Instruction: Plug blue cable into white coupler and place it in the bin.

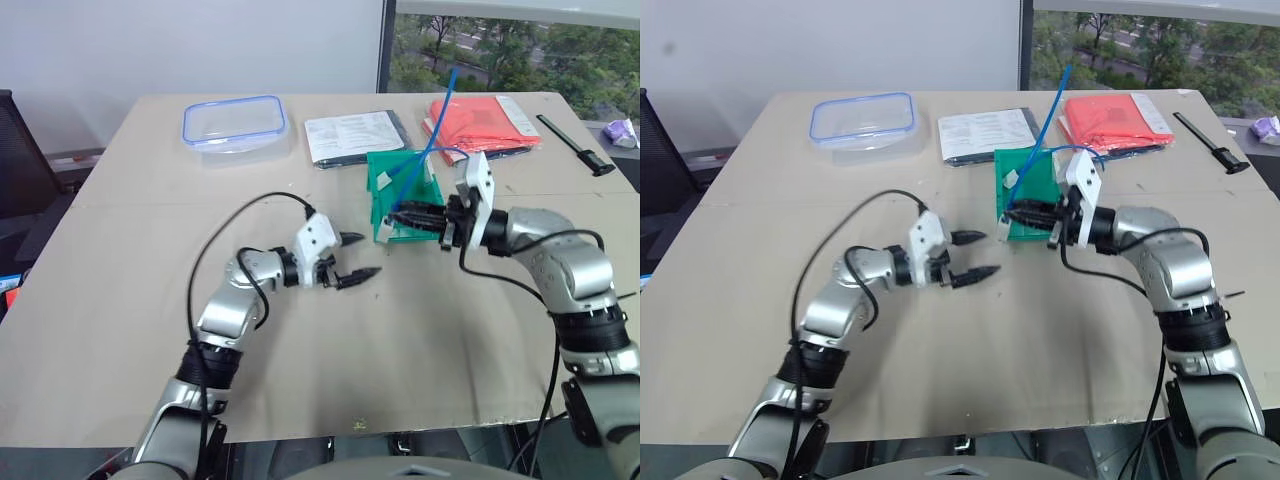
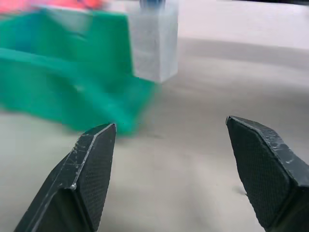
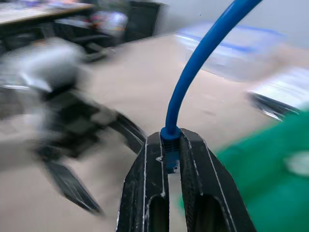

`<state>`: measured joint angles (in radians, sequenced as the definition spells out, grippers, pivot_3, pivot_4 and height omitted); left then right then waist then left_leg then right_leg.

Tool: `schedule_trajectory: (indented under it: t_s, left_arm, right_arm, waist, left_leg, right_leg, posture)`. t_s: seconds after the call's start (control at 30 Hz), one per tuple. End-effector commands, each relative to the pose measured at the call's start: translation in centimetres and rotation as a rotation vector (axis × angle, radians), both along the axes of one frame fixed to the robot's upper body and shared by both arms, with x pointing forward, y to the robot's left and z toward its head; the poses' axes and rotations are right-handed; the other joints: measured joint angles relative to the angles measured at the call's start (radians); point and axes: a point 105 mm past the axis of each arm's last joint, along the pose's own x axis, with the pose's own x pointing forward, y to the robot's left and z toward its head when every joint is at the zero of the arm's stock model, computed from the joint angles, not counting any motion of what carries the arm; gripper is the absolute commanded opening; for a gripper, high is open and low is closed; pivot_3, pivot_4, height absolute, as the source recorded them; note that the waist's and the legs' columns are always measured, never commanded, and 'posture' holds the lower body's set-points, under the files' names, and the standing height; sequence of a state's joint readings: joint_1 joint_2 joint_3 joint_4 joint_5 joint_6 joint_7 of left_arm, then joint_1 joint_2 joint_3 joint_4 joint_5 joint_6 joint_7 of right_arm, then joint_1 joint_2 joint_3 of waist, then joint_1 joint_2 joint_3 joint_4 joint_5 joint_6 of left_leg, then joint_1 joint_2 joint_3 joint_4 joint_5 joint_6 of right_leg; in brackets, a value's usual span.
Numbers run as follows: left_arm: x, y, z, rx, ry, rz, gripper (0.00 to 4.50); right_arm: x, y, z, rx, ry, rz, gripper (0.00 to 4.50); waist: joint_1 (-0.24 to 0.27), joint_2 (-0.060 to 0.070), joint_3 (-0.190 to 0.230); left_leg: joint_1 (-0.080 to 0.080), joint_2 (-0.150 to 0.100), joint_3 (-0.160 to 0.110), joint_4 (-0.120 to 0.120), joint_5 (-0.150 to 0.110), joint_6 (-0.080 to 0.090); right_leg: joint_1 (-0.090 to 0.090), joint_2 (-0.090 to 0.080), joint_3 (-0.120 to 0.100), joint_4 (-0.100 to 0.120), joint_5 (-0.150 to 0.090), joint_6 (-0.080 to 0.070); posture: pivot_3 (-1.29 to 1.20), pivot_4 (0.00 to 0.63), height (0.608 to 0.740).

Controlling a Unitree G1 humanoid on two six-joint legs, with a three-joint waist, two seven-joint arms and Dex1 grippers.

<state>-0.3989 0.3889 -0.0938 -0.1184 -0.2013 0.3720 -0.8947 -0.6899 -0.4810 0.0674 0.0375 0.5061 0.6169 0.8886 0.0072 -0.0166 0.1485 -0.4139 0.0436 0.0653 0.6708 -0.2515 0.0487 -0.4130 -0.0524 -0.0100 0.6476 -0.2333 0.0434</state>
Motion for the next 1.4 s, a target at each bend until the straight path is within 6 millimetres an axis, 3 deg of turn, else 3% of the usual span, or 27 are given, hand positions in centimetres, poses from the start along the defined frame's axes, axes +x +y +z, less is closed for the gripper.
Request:
schedule_trajectory:
  t_s: [0.03, 0.13, 0.33, 0.47, 0.57, 0.63, 0.77, 0.9, 1.0, 1.07, 1.1, 1.13, 1.17, 1.27, 1.4]
  left_arm:
    - [-0.3, 0.6, 3.8, -0.067, -0.040, 0.118, 3.73]
    - [-0.3, 1.0, 4.9, -0.065, -0.020, 0.183, 3.73]
    - [-0.1, 1.2, 5.6, -0.035, -0.006, 0.245, 3.73]
    - [0.0, 1.4, 5.6, -0.036, -0.002, 0.260, 3.78]
    - [-0.1, 1.5, 5.4, -0.037, 0.005, 0.267, 3.78]
    - [-0.2, 1.7, 5.1, -0.033, 0.007, 0.275, 3.78]
    - [-0.5, 3.1, 4.7, -0.015, -0.036, 0.344, 3.78]
    - [-2.1, 6.1, 3.1, -0.050, -0.028, 0.464, 3.78]
    - [-4.7, 8.0, 0.0, -0.038, 0.027, 0.512, 3.78]
    - [-6.7, 9.1, -2.5, 0.001, 0.074, 0.538, 3.78]
    - [-7.6, 9.4, -3.4, -0.003, 0.097, 0.543, 3.78]
    - [-8.4, 9.8, -4.2, 0.008, 0.108, 0.552, 3.78]
    - [-9.1, 10.2, -4.9, -0.001, 0.122, 0.572, 3.78]
    - [-10.1, 11.2, -5.9, -0.023, 0.133, 0.620, 3.78]
    - [-11.0, 11.6, -6.4, 0.005, 0.102, 0.631, 3.78]
  right_arm:
    - [3.2, -1.0, 2.9, 0.109, 0.054, -0.116, 0.00]
    - [6.0, -1.4, 3.5, 0.163, 0.140, -0.200, 0.00]
    - [10.1, -2.1, 1.7, 0.152, 0.254, -0.400, 0.00]
    - [10.9, -2.6, 1.9, 0.178, 0.260, -0.455, 1.37]
    - [11.2, -3.8, 2.5, 0.183, 0.216, -0.491, 3.00]
    - [10.9, -4.7, 2.7, 0.153, 0.175, -0.491, 3.74]
    - [8.4, -6.9, 2.6, 0.091, 0.067, -0.420, 3.74]
    - [2.4, -8.2, 1.5, 0.024, -0.117, -0.263, 3.74]
    - [-2.4, -8.8, -0.4, 0.059, -0.193, -0.189, 3.74]
    - [-4.6, -9.9, -3.4, 0.028, -0.109, -0.198, 3.74]
    - [-5.4, -10.3, -4.7, -0.002, -0.080, -0.207, 3.74]
    - [-6.3, -10.8, -6.2, -0.026, -0.041, -0.216, 4.32]
    - [-7.1, -11.6, -7.6, -0.040, -0.014, -0.243, 4.42]
    - [-8.8, -13.1, -10.0, -0.053, 0.032, -0.294, 4.42]
    - [-9.6, -14.5, -11.4, -0.053, 0.029, -0.368, 4.42]
  waist:
    - [-0.001, 0.000, 0.000]
    - [0.000, 0.000, 0.000]
    - [0.002, 0.000, 0.000]
    - [-0.001, 0.001, 0.001]
    - [-0.004, 0.001, 0.001]
    - [-0.007, 0.001, 0.001]
    - [-0.004, 0.001, 0.001]
    - [-0.006, 0.001, 0.001]
    - [-0.011, 0.002, 0.001]
    - [-0.016, 0.002, 0.001]
    - [-0.017, 0.002, 0.001]
    - [-0.017, 0.002, 0.001]
    - [-0.017, 0.002, 0.001]
    - [-0.014, 0.002, 0.001]
    - [-0.019, 0.002, 0.001]
  left_leg:
    - [0.000, 0.000, 0.000, 0.000, 0.000, 0.000]
    - [0.000, -0.001, 0.001, 0.000, 0.000, 0.000]
    - [-0.001, -0.002, 0.001, -0.002, 0.000, 0.000]
    - [-0.002, -0.002, 0.002, -0.003, 0.001, -0.002]
    - [-0.002, -0.002, 0.003, -0.003, 0.003, -0.005]
    - [-0.002, -0.002, 0.003, -0.003, 0.003, -0.005]
    - [-0.002, -0.002, 0.002, -0.004, 0.003, -0.005]
    - [-0.002, 0.001, 0.002, -0.006, 0.002, -0.005]
    - [-0.001, 0.003, 0.003, -0.008, 0.000, -0.001]
    - [0.000, 0.004, 0.003, -0.010, 0.000, -0.001]
    - [0.001, 0.004, 0.003, -0.011, 0.000, -0.001]
    - [0.001, 0.004, 0.003, -0.011, 0.000, -0.001]
    - [0.002, 0.004, 0.004, -0.011, 0.000, -0.001]
    - [0.005, 0.004, 0.005, -0.007, 0.000, -0.001]
    - [0.007, 0.003, 0.008, -0.004, -0.002, -0.005]
  right_leg:
    - [0.000, 0.000, 0.000, 0.000, 0.000, 0.000]
    - [0.000, 0.000, 0.001, 0.000, 0.000, 0.000]
    - [-0.001, 0.000, 0.000, -0.002, 0.000, 0.000]
    - [-0.002, -0.001, 0.001, -0.003, 0.000, 0.000]
    - [-0.002, -0.001, 0.001, -0.003, 0.000, 0.000]
    - [-0.002, -0.001, 0.001, -0.003, 0.000, 0.000]
    - [-0.002, -0.002, 0.001, -0.004, 0.000, 0.000]
    - [-0.002, -0.003, 0.002, -0.005, 0.000, 0.001]
    - [-0.003, -0.003, 0.002, -0.005, 0.000, 0.001]
    - [-0.003, -0.003, 0.002, -0.005, 0.000, 0.001]
    - [-0.003, -0.003, 0.002, -0.005, 0.000, 0.001]
    - [-0.003, -0.004, 0.002, -0.005, -0.001, 0.001]
    - [-0.003, -0.004, 0.001, -0.005, -0.001, -0.001]
    - [0.002, -0.008, 0.002, -0.005, -0.002, -0.006]
    - [0.002, -0.014, 0.001, -0.005, -0.003, -0.004]
  posture:
    - [0.00, 0.150, 0.740]
    - [0.00, 0.150, 0.740]
    - [0.00, 0.150, 0.740]
    - [0.00, 0.150, 0.740]
    - [0.00, 0.150, 0.740]
    - [0.00, 0.150, 0.740]
    - [0.00, 0.150, 0.740]
    - [0.00, 0.150, 0.740]
    - [0.00, 0.150, 0.740]
    - [0.00, 0.150, 0.740]
    - [0.00, 0.150, 0.740]
    - [0.00, 0.150, 0.740]
    - [0.00, 0.150, 0.740]
    - [0.00, 0.150, 0.740]
    - [0.00, 0.150, 0.740]
